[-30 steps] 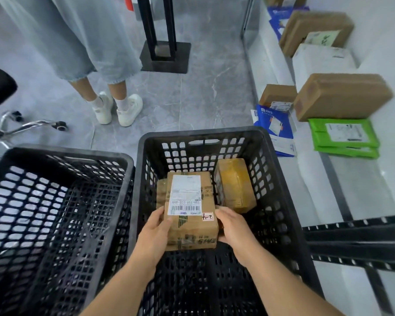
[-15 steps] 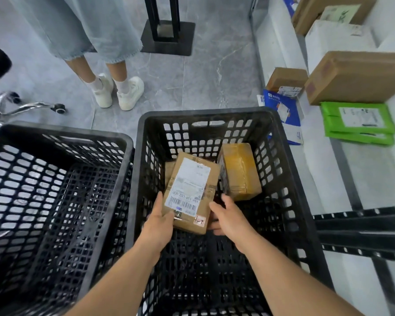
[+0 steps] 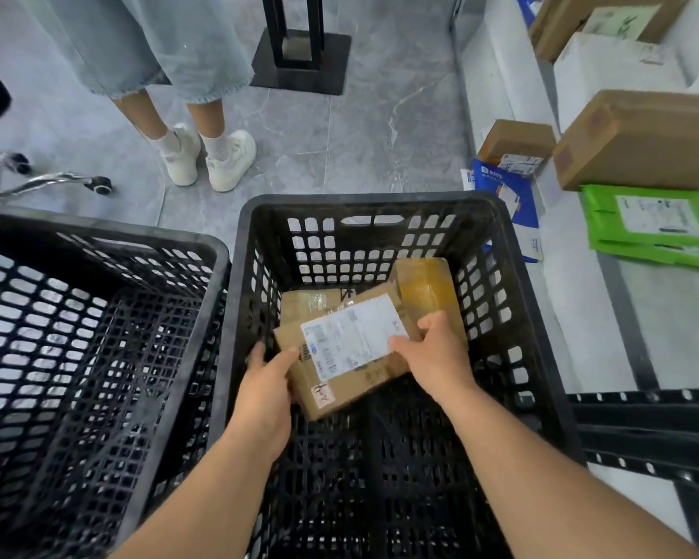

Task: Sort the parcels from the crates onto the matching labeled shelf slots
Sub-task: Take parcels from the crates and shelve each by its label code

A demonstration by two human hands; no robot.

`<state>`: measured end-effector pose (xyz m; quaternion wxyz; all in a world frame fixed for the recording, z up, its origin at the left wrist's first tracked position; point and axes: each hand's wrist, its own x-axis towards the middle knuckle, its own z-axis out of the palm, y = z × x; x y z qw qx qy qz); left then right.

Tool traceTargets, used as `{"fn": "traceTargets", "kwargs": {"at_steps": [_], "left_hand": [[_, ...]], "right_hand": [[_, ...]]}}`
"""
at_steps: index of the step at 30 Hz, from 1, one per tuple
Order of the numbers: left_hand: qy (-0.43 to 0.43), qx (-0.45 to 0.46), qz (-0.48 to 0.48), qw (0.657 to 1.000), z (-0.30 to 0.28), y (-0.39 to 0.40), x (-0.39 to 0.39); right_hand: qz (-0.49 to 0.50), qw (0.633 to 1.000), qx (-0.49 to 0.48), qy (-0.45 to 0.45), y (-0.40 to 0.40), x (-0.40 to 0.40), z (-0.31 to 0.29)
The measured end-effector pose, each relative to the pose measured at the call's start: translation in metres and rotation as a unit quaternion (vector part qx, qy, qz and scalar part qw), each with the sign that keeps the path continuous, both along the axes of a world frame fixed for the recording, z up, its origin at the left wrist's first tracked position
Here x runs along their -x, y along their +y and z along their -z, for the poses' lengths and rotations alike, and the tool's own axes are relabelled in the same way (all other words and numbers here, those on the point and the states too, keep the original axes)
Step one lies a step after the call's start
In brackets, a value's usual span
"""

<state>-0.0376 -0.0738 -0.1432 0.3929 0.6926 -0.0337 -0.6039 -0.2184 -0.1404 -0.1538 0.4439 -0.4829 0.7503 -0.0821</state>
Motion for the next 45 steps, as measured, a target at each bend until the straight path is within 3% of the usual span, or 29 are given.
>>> {"fn": "traceTargets", "kwargs": {"at_steps": [6,12,16,23,30,38,45], "left_hand": [[-0.034,-0.095,0.107,0.989,-0.011,0.013,0.005],[0.002,-0.015,-0.022,1.0,-0.014,-0.009,0.008],[0.012,0.005,0.033,0.999,-0.009,-0.003,0.014],[-0.027,0.0,0.188,0.982,-0.007,0.015,0.009],[-0.078,0.056,0.201,0.975,0.008,0.024,0.003],[-0.107,0.114,0.21,0.965,0.003,0.023,0.008],[-0.092,0.135,0.273,0.948,-0.016,0.026,-0.001]], "right_hand": [[-0.063,0.996,-0.048,0.052,0.005,0.001,0.004],[-0.09,0.991,-0.094,0.017,0.006,0.004,-0.004],[-0.096,0.991,-0.085,0.035,0.009,0.003,-0.006],[-0.043,0.986,-0.119,-0.109,0.024,-0.004,0.003],[-0.051,0.969,-0.115,-0.214,0.034,0.003,0.01],[-0.048,0.962,-0.082,-0.258,0.036,0.008,0.009],[-0.063,0.962,-0.081,-0.251,0.032,0.021,-0.02]]}}
